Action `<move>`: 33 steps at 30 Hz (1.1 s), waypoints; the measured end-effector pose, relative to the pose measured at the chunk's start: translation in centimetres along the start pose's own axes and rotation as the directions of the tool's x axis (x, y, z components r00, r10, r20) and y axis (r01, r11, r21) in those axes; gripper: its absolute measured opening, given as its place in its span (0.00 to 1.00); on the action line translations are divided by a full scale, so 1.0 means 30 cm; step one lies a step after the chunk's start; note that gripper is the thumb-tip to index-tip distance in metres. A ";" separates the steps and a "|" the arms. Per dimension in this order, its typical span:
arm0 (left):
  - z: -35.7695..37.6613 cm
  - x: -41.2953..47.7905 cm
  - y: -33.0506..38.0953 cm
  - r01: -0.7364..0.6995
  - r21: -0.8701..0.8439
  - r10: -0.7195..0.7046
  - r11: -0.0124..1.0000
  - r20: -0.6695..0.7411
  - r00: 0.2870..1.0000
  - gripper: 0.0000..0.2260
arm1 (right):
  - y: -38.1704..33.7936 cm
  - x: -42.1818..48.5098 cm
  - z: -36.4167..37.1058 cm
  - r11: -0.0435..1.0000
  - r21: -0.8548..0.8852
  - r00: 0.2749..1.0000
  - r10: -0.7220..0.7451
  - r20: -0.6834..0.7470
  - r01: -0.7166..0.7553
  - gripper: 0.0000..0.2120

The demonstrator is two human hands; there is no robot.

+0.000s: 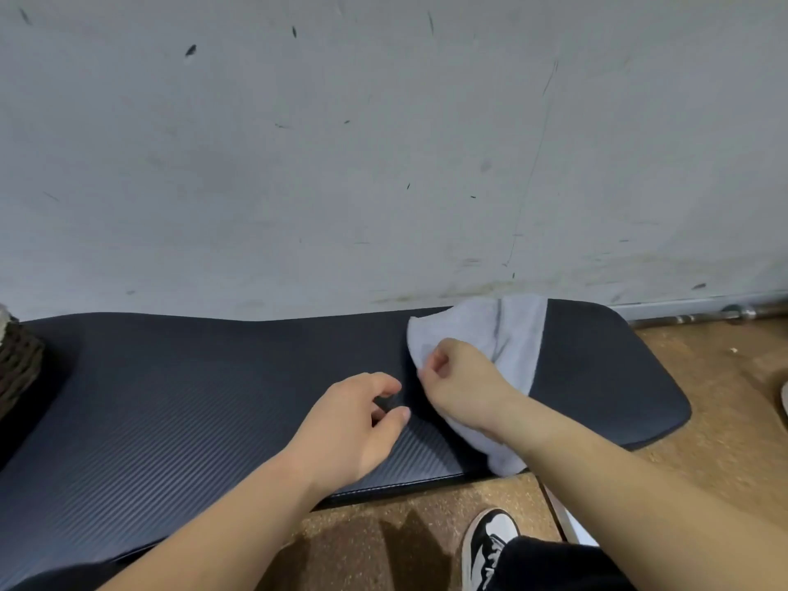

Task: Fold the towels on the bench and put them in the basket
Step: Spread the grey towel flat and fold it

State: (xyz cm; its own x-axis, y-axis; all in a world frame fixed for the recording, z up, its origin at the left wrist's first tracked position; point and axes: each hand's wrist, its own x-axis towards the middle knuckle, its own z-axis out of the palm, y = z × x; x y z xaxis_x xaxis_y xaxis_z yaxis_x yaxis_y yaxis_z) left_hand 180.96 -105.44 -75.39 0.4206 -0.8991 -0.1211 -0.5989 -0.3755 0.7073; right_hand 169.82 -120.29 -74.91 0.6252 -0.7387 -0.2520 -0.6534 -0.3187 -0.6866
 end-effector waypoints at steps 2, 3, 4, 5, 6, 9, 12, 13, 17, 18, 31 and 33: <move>-0.012 -0.008 0.000 0.052 -0.104 -0.051 0.993 0.012 0.999 0.18 | -0.076 -0.045 0.058 0.981 0.194 0.997 -0.006 0.077 -0.009 0.06; -0.020 -0.010 -0.004 0.082 -0.143 -0.081 0.986 0.014 0.997 0.18 | -0.109 -0.064 0.079 0.962 0.270 0.989 -0.012 0.149 -0.029 0.06; -0.030 -0.011 -0.010 0.107 -0.171 -0.107 0.980 0.010 0.994 0.18 | -0.138 -0.079 0.093 0.942 0.332 0.973 -0.029 0.230 -0.050 0.08; -0.041 -0.012 -0.018 0.129 -0.191 -0.131 0.973 0.004 0.991 0.18 | -0.160 -0.090 0.096 0.926 0.372 0.954 -0.058 0.294 -0.058 0.10; -0.050 -0.012 -0.027 0.146 -0.212 -0.151 0.966 -0.009 0.988 0.16 | -0.173 -0.091 0.094 0.917 0.397 0.944 -0.096 0.316 -0.040 0.12; -0.080 -0.015 -0.072 0.187 -0.182 -0.195 0.965 -0.026 0.980 0.11 | -0.157 -0.038 0.061 0.971 0.118 0.971 -0.220 0.097 0.209 0.08; -0.106 -0.024 -0.117 0.225 -0.167 -0.234 0.960 -0.041 0.971 0.11 | -0.069 0.040 0.024 0.891 -0.336 0.952 -0.278 0.125 0.304 0.17; -0.113 -0.028 -0.130 0.239 -0.171 -0.251 0.956 -0.050 0.967 0.11 | -0.037 0.060 0.019 0.876 -0.374 0.951 -0.251 0.183 0.303 0.21; -0.145 -0.044 -0.187 0.278 -0.152 -0.295 0.948 -0.108 0.949 0.14 | 0.018 0.107 0.030 0.775 -0.528 0.937 -0.276 0.213 0.348 0.21; -0.154 -0.044 -0.206 0.289 -0.145 -0.307 0.946 -0.124 0.943 0.14 | 0.010 0.109 0.034 0.773 -0.550 0.948 -0.261 0.179 0.317 0.21; -0.272 -0.016 -0.339 0.487 0.299 -0.385 0.821 -0.339 0.858 0.07 | -0.185 -0.166 0.096 0.935 -0.339 0.874 0.079 0.479 0.102 0.16; -0.269 -0.020 -0.333 0.454 0.371 -0.303 0.810 -0.399 0.866 0.13 | -0.146 -0.132 0.093 0.924 -0.321 0.929 -0.086 0.360 0.210 0.12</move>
State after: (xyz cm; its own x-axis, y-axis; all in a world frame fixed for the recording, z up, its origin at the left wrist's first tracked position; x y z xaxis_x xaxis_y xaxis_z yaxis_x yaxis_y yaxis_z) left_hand 192.21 -99.33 -76.77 0.8172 -0.5749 -0.0411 -0.5470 -0.7960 0.2591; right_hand 171.39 -114.33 -72.80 0.7905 -0.4449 -0.4209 -0.6094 -0.6399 -0.4681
